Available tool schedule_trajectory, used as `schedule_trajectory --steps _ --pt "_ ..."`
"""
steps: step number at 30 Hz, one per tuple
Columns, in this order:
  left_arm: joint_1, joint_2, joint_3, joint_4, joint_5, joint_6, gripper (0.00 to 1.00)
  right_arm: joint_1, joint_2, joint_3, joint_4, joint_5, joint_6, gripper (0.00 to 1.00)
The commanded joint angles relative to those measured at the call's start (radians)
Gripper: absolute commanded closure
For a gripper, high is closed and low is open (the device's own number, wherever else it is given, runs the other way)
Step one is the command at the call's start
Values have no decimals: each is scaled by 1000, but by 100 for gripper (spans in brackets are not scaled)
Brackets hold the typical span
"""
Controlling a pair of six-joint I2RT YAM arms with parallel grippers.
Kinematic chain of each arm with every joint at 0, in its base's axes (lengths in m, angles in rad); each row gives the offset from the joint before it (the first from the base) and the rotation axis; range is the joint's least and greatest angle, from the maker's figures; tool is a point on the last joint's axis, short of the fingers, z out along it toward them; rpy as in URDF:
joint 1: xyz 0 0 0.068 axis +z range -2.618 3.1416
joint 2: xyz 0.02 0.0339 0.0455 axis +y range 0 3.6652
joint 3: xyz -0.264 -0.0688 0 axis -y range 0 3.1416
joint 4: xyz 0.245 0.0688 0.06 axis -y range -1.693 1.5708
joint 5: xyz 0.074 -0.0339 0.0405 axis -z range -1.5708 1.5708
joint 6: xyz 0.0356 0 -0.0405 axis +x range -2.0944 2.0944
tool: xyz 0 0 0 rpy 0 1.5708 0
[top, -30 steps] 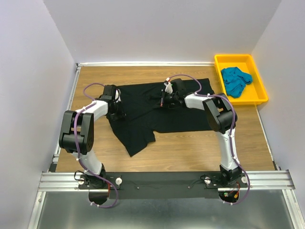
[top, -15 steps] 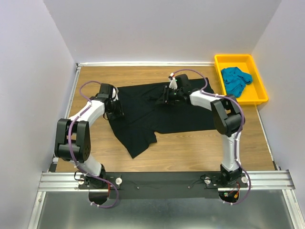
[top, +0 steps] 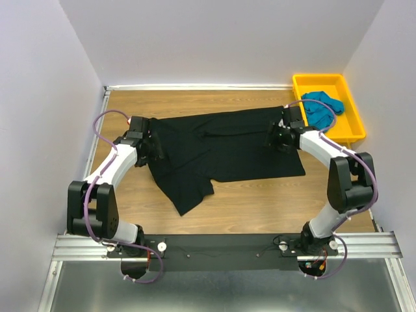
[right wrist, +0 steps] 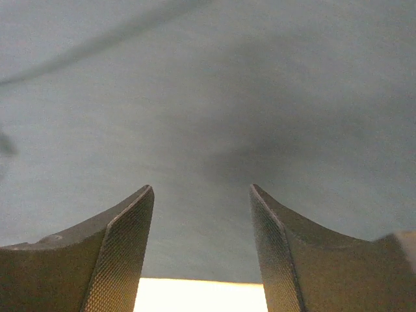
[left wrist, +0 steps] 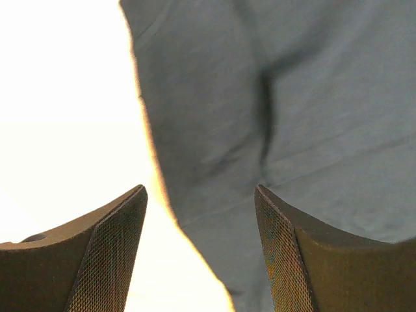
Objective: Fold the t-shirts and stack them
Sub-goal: Fold the tshirt
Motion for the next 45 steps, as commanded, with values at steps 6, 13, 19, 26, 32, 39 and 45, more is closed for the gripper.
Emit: schedule_trajectory --steps 6,13,19,26,32,39,45 --pt "68 -106 -117 -76 -125 -44 26 -161 -146 -115 -283 332 35 30" --pt "69 -66 -141 -41 -70 -59 29 -279 -186 -196 -290 306 88 30" --pt "69 -25 -155 -18 -16 -24 35 -313 -197 -215 -284 308 99 30" --pt "68 7 -158 7 30 9 39 -330 -197 -239 -274 278 110 30" --pt "66 21 -161 16 89 25 43 -334 -195 -258 -263 262 118 31" --pt "62 40 -172 19 115 48 47 -336 -204 -272 -255 255 124 32" --pt "62 61 -190 18 104 53 56 -336 -204 -289 -240 249 127 32"
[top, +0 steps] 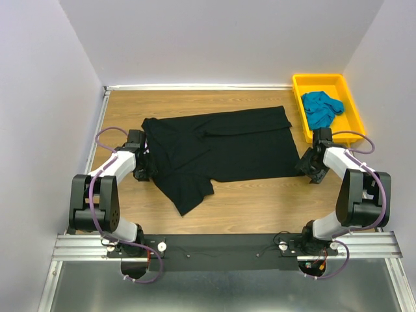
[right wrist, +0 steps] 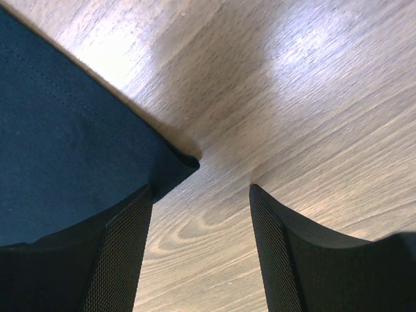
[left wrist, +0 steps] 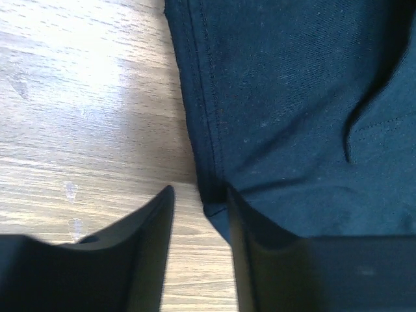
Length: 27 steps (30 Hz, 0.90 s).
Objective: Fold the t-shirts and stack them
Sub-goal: Fold the tshirt
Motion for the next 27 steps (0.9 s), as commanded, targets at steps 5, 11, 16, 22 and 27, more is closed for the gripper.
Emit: schedule_trajectory --steps 5,11,16,22,27 --pt "-5 14 -24 -1 15 13 92 -12 -19 -23 33 -1 20 33" --pt "-5 -9 -3 -26 -25 4 100 -12 -12 -12 46 -6 23 33" --pt "-5 -14 -6 -24 -27 1 100 -13 -9 -15 60 -15 26 35" --pt "-5 -12 -12 -16 -21 0 100 -13 17 -24 84 -55 34 38" --pt "-5 -17 -17 -21 -21 -2 100 -13 42 -38 98 -67 35 50"
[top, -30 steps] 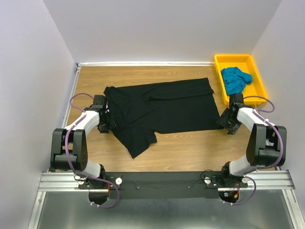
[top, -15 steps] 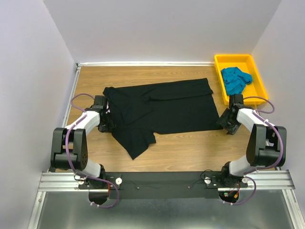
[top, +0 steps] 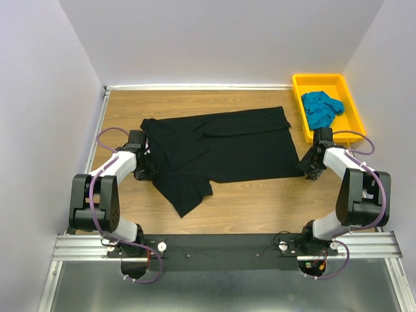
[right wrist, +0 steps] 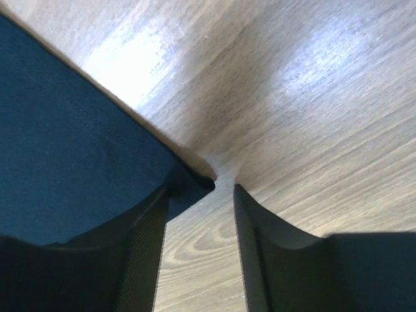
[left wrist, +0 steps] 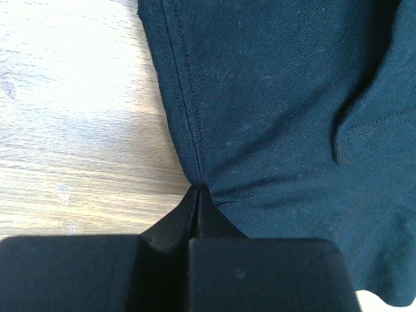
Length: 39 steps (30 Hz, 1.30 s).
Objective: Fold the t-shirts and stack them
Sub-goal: Fold the tshirt
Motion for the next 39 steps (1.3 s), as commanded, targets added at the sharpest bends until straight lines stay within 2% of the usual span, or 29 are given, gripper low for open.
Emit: schedule_trajectory --steps 1,3,4,6,7,9,22,39 --pt "-3 -22 -11 -26 -30 -7 100 -7 37 -31 30 -30 21 55" --pt "-1 -25 -8 -29 -30 -7 100 -7 37 -39 32 -22 21 61" --pt "-1 -28 -5 -31 -32 -13 100 -7 37 -42 30 -17 21 70" --pt "-1 -30 -1 -31 -33 -15 100 -7 35 -42 30 -17 18 79" --pt "-1 -31 4 -34 -33 -15 100 -7 34 -37 28 -17 18 88" --pt "0 -33 21 -43 -33 -17 100 -8 23 -33 27 -22 18 98" --pt "22 -33 140 -82 -44 -4 100 -16 33 148 -39 -45 -8 99" --pt "91 122 329 -65 -21 3 100 -16 268 441 -56 -137 -48 99"
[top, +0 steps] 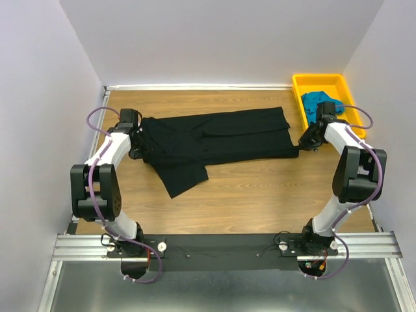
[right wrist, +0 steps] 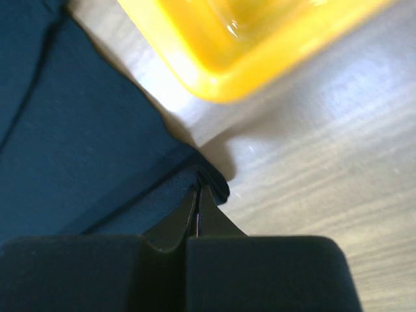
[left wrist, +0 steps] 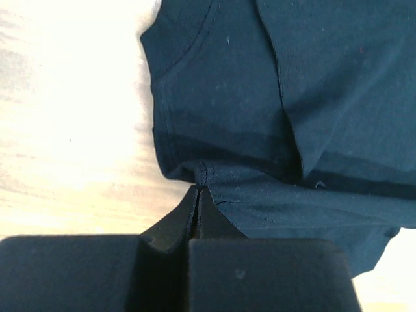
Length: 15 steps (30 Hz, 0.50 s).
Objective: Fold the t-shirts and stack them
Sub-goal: Fold the tshirt
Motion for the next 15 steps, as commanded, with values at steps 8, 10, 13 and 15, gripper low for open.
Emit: schedule_trajectory --steps 8,10,13,15 --pt "31 121 151 0 -2 19 100 -3 116 165 -6 -65 -23 100" --pt "34 133 165 0 3 16 100 3 133 185 -8 -69 -27 100" --pt "34 161 188 6 10 10 100 14 165 223 -8 -66 -25 99" --pt "35 179 203 7 6 7 100 21 191 250 -8 -62 -25 99"
